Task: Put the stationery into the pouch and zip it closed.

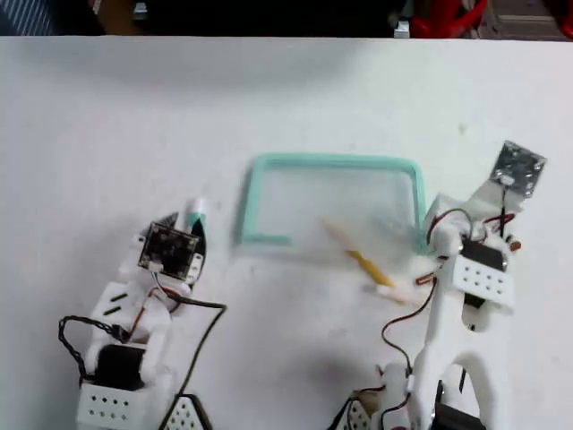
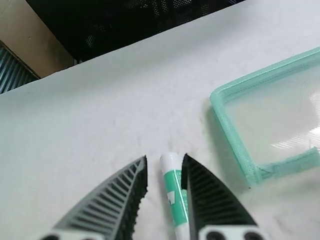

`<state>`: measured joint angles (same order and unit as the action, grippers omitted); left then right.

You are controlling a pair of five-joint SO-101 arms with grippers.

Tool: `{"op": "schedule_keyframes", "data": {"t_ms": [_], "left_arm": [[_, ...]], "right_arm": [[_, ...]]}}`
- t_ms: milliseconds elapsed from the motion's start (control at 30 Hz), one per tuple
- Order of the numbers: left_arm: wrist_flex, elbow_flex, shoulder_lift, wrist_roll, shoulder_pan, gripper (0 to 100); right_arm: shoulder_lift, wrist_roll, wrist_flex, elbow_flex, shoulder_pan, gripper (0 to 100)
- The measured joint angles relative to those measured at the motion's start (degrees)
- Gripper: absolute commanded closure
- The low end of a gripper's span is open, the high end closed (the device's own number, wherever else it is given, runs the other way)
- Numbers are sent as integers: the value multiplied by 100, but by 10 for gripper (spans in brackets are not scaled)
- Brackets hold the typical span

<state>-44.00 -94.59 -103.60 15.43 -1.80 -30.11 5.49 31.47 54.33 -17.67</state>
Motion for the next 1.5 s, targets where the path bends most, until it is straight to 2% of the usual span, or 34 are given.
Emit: {"op": "schedule_keyframes", "data": {"t_ms": [67, 133, 333, 400, 433, 567, 700, 800, 933, 1033, 1200, 1500], "left_arm": [[237, -211, 0, 158, 0, 869], [396, -255, -18, 325, -18, 869], [484, -264, 0, 343, 53, 869], [492, -264, 0, 343, 44, 869], [501, -264, 0, 343, 44, 869], [501, -264, 0, 343, 44, 869], [501, -264, 0, 343, 53, 869], [501, -264, 0, 343, 53, 869], [501, -264, 0, 343, 53, 869], [501, -264, 0, 343, 53, 869], [501, -264, 0, 343, 53, 869], [501, -264, 0, 343, -9, 865]], "right_arm": [[9, -396, 519, -387, 0, 697], [9, -1169, 1187, -835, 88, 717], [0, -4642, 3226, -1512, 844, 738], [0, -5495, 3473, -1512, 958, 738], [0, -5679, 3516, -1512, 958, 738], [44, -6110, 3455, -1424, 985, 739], [607, -6505, 2778, -985, 774, 739], [1231, -6585, 2189, -976, 440, 740], [1934, -6620, 1899, -1196, 114, 741], [2303, -6831, 1881, -1319, 105, 797], [2549, -7446, 1855, -1327, 105, 982], [2435, -7613, 1829, -1530, 53, 981]]}}
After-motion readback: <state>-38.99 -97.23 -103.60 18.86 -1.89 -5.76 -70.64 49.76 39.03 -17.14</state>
